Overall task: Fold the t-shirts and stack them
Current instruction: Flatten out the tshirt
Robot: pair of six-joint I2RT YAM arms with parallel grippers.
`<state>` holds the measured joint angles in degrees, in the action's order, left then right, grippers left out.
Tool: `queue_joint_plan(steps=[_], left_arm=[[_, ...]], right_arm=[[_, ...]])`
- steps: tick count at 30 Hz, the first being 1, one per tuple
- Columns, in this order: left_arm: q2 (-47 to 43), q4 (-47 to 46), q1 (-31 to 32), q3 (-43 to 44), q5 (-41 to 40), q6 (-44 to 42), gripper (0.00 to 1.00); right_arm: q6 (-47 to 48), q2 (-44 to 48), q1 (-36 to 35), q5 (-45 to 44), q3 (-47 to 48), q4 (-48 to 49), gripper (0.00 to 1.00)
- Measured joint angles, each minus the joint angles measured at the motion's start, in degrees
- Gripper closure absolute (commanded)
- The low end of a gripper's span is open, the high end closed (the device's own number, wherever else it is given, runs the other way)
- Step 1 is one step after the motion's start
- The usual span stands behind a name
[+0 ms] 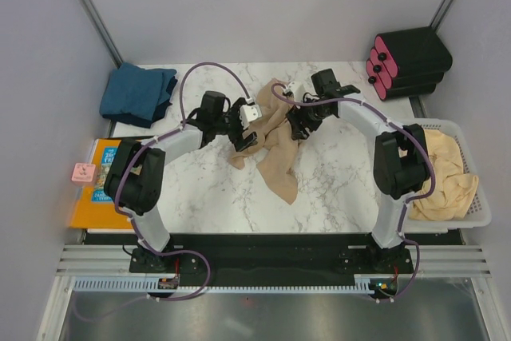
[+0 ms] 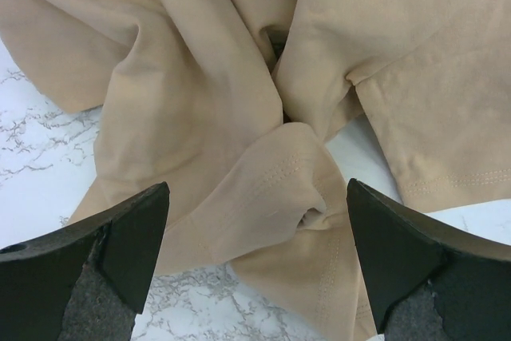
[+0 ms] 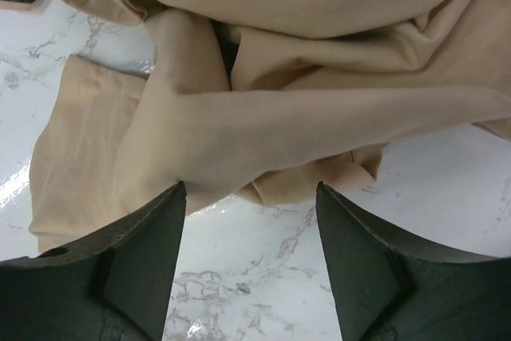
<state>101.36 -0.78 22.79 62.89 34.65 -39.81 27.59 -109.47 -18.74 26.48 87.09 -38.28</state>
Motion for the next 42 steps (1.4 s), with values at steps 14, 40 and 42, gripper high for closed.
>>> queue_joint_plan(steps=[14, 40, 42], left_arm=[[4.7, 0.6, 1.3, 2.8, -0.9, -1.9, 0.00], [4.9, 1.4, 3.5, 4.4, -16.0, -3.2, 0.00], [4.9, 2.5, 3.5, 4.6, -15.6, -3.1, 0.00]], right_arm=[[-1.9, -5.0, -0.6, 2.1, 5.5, 1.7, 0.53], [-0.3, -5.0, -0.9, 0.1, 5.2, 2.8, 1.00], [-0.3, -5.0, -0.9, 0.0, 5.2, 2.9, 1.00]])
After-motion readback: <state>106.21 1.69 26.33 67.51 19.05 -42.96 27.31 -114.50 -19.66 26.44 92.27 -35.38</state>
